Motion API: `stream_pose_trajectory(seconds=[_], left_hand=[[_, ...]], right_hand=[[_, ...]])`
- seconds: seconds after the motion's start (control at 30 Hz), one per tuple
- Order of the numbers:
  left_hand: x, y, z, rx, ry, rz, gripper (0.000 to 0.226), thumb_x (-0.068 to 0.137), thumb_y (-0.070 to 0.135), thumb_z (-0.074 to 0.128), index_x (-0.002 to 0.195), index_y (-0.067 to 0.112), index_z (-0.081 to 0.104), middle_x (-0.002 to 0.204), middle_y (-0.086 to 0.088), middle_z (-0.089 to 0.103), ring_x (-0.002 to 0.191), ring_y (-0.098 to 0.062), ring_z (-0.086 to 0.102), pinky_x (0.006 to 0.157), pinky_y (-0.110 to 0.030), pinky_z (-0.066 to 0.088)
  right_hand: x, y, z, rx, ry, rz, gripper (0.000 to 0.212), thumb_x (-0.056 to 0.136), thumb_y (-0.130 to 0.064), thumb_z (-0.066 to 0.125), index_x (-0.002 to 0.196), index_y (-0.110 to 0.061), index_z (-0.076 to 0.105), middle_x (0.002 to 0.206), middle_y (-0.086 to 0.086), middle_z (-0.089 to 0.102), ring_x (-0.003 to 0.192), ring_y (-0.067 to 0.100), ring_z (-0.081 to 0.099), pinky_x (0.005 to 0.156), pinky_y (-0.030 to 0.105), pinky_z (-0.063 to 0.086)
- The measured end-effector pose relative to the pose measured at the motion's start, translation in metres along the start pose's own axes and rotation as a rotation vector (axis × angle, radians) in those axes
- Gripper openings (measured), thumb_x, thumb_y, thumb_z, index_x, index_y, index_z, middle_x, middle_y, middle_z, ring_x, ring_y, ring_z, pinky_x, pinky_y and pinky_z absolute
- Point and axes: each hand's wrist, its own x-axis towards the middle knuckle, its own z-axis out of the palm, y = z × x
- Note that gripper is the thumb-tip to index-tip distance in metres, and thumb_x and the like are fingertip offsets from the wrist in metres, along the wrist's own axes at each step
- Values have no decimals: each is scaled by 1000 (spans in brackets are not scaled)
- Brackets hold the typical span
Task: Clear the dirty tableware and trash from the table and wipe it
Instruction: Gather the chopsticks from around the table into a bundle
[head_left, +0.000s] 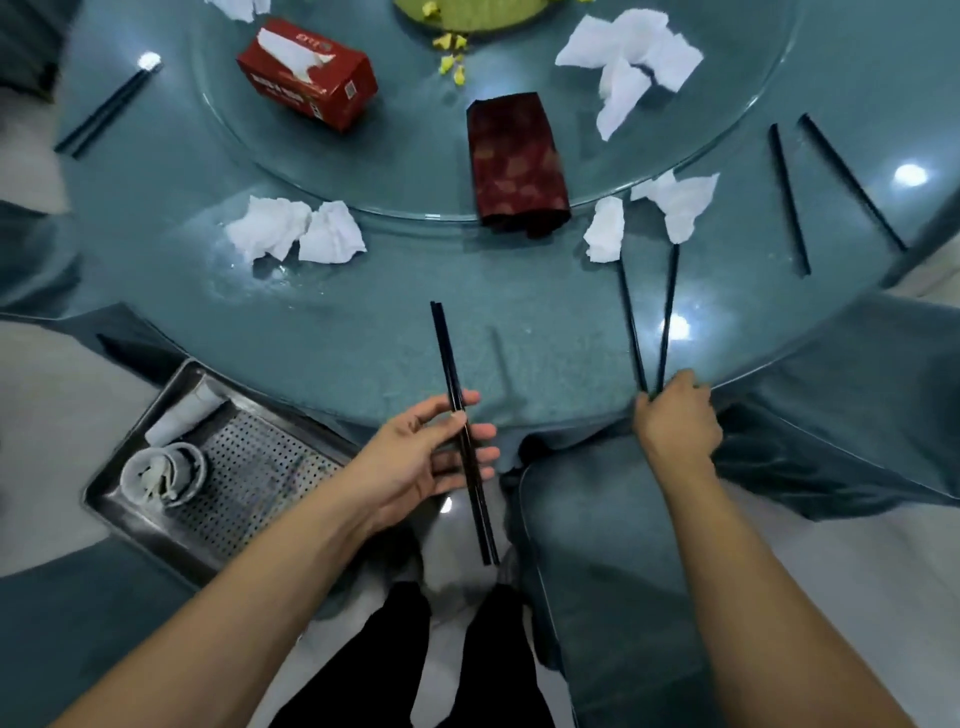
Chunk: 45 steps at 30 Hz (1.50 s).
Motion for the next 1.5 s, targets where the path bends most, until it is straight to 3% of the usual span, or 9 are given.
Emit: stream_pose_trajectory(seconds=[0.2, 0.37, 0.47, 0.6, 0.73, 0.87, 1.1, 1.3, 1.5], left_hand=[[-11, -3, 8, -23, -50, -42, 36, 99, -10, 47, 131, 1, 60, 119, -20, 71, 92, -29, 75, 75, -39, 64], [-16, -6, 8, -32, -61, -34, 31, 99, -7, 49, 128, -2, 59, 123, -19, 71, 99, -29, 74, 80, -40, 63], [-19, -7, 5, -54, -43, -29, 29, 99, -7, 48, 124, -1, 61, 120, -19, 72, 98, -30, 75, 79, -41, 63], [-27, -15, -3, -44, -35, 2, 26, 100, -8, 47, 118, 0, 63, 115, -19, 73, 96, -30, 75, 79, -43, 64], [-41, -29, -5, -22, -58, 44, 23, 100, -8, 49, 117, -1, 62, 111, -20, 74, 89, -28, 76, 76, -41, 64], [-60, -48, -7, -16, -131, 93, 23, 99, -8, 50, 118, -1, 61, 105, -17, 76, 86, -27, 75, 76, -41, 64], [-106, -74, -1, 13, -261, 128, 22, 101, -3, 52, 122, -2, 61, 114, -18, 74, 102, -28, 74, 75, -35, 63], [-131, -108, 34, 30, -330, 117, 23, 101, -1, 54, 121, -4, 64, 113, -21, 74, 100, -29, 74, 76, -32, 63], [-154, -155, 97, 74, -395, 105, 23, 101, 1, 54, 122, -2, 63, 111, -23, 74, 99, -31, 75, 77, -37, 63]], right_hand=[[-8, 17, 2, 215, -14, 54, 20, 94, -21, 63, 107, -6, 57, 110, 22, 67, 103, 42, 63, 84, 43, 49], [-20, 30, 2, 373, 28, 104, 22, 90, -24, 71, 109, -12, 73, 106, 9, 75, 104, 32, 67, 89, 39, 52], [-36, 41, 6, 529, -25, 169, 16, 87, -26, 75, 98, -15, 76, 91, 5, 77, 89, 25, 73, 89, 41, 57], [-93, 44, -10, 827, -111, 213, 11, 88, -13, 75, 92, -3, 76, 63, 0, 71, 65, 15, 69, 70, 24, 53], [-198, 24, -55, 983, -184, 81, 4, 87, -13, 76, 90, -16, 76, 73, 1, 76, 67, 5, 70, 55, 11, 49], [-281, 9, -55, 981, -228, -10, 9, 85, -13, 79, 93, -18, 79, 80, -4, 78, 75, 0, 71, 70, 14, 51], [-360, 21, -63, 994, -133, -49, 38, 89, -4, 72, 67, -35, 75, 72, -9, 76, 69, -1, 69, 68, 12, 52], [-389, 60, -69, 930, -40, -64, 25, 90, -17, 74, 81, -40, 80, 82, -2, 78, 89, 27, 73, 84, 48, 59], [-395, 131, -88, 959, 4, -80, 38, 89, -12, 74, 69, -44, 74, 78, -12, 77, 80, 4, 73, 80, 32, 59]])
